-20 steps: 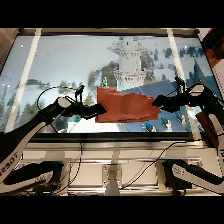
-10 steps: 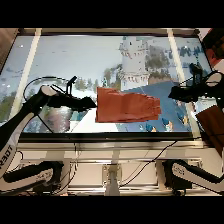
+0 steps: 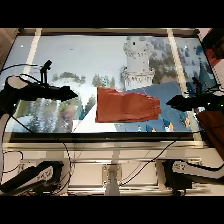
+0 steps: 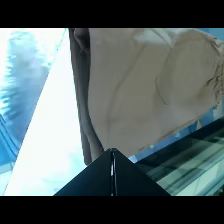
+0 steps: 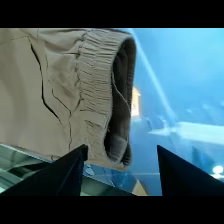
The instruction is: Fold the clothes and pants, and hang the long-sleeved shirts on hangers.
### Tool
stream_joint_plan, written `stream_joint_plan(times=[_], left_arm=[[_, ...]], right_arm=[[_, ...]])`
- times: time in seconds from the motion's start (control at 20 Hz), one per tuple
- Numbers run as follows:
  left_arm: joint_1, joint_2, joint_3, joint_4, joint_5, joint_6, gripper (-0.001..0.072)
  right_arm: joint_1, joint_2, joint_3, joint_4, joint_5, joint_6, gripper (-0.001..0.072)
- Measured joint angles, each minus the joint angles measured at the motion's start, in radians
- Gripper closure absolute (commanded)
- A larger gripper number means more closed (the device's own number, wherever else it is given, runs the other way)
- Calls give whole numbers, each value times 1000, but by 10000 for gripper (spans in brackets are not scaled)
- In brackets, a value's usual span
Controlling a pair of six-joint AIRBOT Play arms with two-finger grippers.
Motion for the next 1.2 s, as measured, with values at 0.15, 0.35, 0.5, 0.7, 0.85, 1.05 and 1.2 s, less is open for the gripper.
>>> stream_joint_plan(times=[0.15, 0.35, 0.5, 0.7, 0.85, 1.05, 1.2], left_arm=[[-29, 26, 5, 10, -7, 3, 702], [-82, 38, 6, 16, -7, 3, 702], [-108, 41, 7, 17, -1, 3, 701], [-121, 41, 7, 18, 14, 3, 701], [-123, 42, 7, 21, 22, 3, 702], [-124, 45, 11, 65, 61, 3, 701], [-124, 56, 47, 111, 104, 3, 702]], right_arm=[[29, -89, -23, 75, -26, -11, 149], [103, -183, -34, 140, -87, -3, 150], [163, -235, -35, 198, -102, 3, 192], [238, -268, -37, 255, -137, -21, 506], [268, -273, -39, 323, -168, -72, 690], [276, -240, -2, 418, -130, -107, 690], [250, -181, 74, 444, -56, -123, 691]])
